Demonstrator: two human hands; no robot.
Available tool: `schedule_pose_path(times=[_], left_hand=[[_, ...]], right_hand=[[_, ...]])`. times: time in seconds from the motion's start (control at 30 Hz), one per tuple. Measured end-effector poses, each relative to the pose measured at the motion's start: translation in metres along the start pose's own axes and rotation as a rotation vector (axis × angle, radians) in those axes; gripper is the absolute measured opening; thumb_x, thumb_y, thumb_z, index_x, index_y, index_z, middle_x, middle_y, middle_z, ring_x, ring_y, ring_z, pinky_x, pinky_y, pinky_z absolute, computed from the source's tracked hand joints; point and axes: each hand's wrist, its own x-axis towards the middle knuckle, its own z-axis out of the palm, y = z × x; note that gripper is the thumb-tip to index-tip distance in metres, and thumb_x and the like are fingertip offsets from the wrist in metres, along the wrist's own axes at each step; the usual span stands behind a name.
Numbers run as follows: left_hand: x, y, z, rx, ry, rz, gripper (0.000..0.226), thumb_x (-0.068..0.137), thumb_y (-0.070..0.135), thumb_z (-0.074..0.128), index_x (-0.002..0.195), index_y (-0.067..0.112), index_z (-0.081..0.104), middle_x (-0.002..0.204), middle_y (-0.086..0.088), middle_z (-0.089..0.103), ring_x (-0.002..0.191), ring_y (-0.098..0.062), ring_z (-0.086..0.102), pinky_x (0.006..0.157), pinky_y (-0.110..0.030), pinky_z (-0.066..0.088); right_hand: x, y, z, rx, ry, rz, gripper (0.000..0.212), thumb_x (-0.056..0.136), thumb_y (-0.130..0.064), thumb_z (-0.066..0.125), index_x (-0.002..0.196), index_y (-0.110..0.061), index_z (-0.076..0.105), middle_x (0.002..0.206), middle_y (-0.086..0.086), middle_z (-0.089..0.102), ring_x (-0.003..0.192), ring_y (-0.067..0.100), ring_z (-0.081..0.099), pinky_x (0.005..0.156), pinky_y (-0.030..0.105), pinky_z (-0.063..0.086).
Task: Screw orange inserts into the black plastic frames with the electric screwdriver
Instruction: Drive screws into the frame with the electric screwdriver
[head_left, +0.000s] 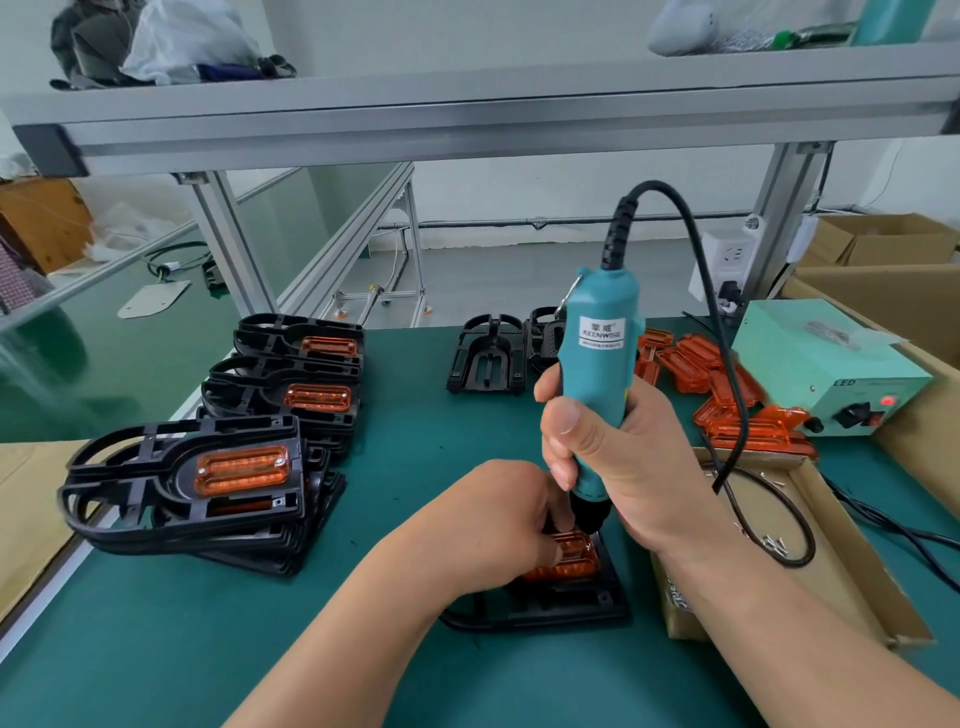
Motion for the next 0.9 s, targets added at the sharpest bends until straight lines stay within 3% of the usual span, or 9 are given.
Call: schedule_pose_path(times=[0.1,0.2,0.5,0.9], left_hand=[[0.0002,0.0018,0.0011,0.023,0.009,-0.002,0.006,0.087,0.021,0.075,0.087,0.024,0.070,0.084,0.007,0.064,0.078,-0.011,0.059,0.065,-0.024,0.045],[0.0013,0.0025,0.0034,0.034,0.019,-0.005,0.006,0.088,0.022,0.077,0.093,0.023,0.077,0.091,0.003,0.070,0.086,-0.017,0.065,0.070,-0.027,0.050],[0.0026,0.0056,0.0048,0.104,0.001,-0.020,0.009,0.089,0.025,0.077,0.093,0.018,0.078,0.095,-0.002,0.072,0.091,-0.024,0.067,0.082,-0.042,0.059],[0.0022,0.0086,0.0081,0.190,-0.007,-0.025,0.009,0.093,0.028,0.073,0.099,0.022,0.073,0.105,-0.001,0.069,0.099,-0.025,0.063,0.087,-0.039,0.055]], right_hand=[[-0.0001,0.0017,-0.0034,0.024,0.016,-0.015,0.048,0.083,-0.057,0.085,0.105,-0.017,0.067,0.070,0.002,0.056,0.053,0.023,0.048,0.055,0.032,0.047],[0.0007,0.0020,-0.0058,0.032,0.023,-0.033,0.044,0.087,-0.055,0.083,0.105,-0.019,0.066,0.071,0.002,0.056,0.052,0.023,0.049,0.055,0.030,0.047],[0.0009,0.0033,-0.0079,0.026,0.023,-0.050,0.038,0.090,-0.053,0.082,0.102,-0.019,0.068,0.067,0.008,0.053,0.051,0.025,0.047,0.054,0.030,0.047],[0.0007,0.0012,-0.0073,0.028,0.025,-0.032,0.036,0.090,-0.047,0.084,0.095,-0.017,0.065,0.065,0.015,0.047,0.052,0.028,0.045,0.054,0.032,0.046]])
